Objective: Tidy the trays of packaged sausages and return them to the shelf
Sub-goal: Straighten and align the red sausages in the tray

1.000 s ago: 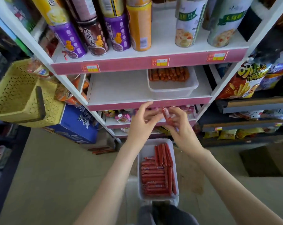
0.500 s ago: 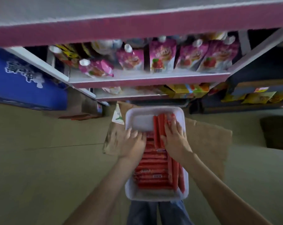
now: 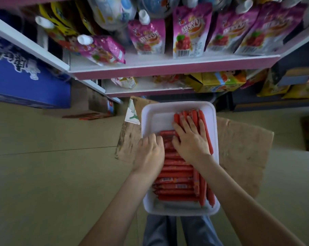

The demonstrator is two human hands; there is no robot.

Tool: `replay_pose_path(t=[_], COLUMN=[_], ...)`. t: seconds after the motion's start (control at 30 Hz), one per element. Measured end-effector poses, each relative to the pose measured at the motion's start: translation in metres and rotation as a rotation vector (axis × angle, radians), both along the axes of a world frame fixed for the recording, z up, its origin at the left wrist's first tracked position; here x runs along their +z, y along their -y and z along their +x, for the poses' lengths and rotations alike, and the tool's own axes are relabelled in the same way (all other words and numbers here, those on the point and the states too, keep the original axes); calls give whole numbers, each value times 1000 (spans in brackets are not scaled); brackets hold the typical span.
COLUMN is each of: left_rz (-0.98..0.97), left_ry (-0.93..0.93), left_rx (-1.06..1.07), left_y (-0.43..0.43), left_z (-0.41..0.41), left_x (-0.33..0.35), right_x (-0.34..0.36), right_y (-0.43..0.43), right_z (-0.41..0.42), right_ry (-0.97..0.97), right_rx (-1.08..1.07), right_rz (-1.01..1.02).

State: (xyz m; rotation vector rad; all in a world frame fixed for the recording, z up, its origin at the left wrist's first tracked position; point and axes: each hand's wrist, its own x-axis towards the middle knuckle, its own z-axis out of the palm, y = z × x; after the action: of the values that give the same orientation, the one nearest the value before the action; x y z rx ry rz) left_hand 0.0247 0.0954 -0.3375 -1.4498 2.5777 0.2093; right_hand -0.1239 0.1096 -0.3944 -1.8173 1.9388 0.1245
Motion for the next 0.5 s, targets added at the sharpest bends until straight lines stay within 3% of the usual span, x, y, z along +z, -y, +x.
replay_pose_path(t=[0.1, 0.23, 0.3, 0.4, 0.43, 0.5], left_rz=[36, 139, 213, 400, 445, 515], left_ry=[-117, -490, -650, -888, -948, -1077], left_rx=[280, 608, 685, 868, 921, 1001], left_y=[-9, -3, 5, 21, 26, 36], left_z=[24, 63, 70, 60, 54, 44], left_x=[37, 73, 88, 127, 144, 180], right_x=[2, 16, 39, 117, 148, 212], right_y=[3, 4, 7, 17, 19, 19], right_z=[1, 4, 3, 3, 0, -11], right_ry=[-82, -73, 111, 701, 815, 843], right_rx=[80, 102, 69, -186, -269, -337], right_rz=[106, 100, 67, 135, 110, -24])
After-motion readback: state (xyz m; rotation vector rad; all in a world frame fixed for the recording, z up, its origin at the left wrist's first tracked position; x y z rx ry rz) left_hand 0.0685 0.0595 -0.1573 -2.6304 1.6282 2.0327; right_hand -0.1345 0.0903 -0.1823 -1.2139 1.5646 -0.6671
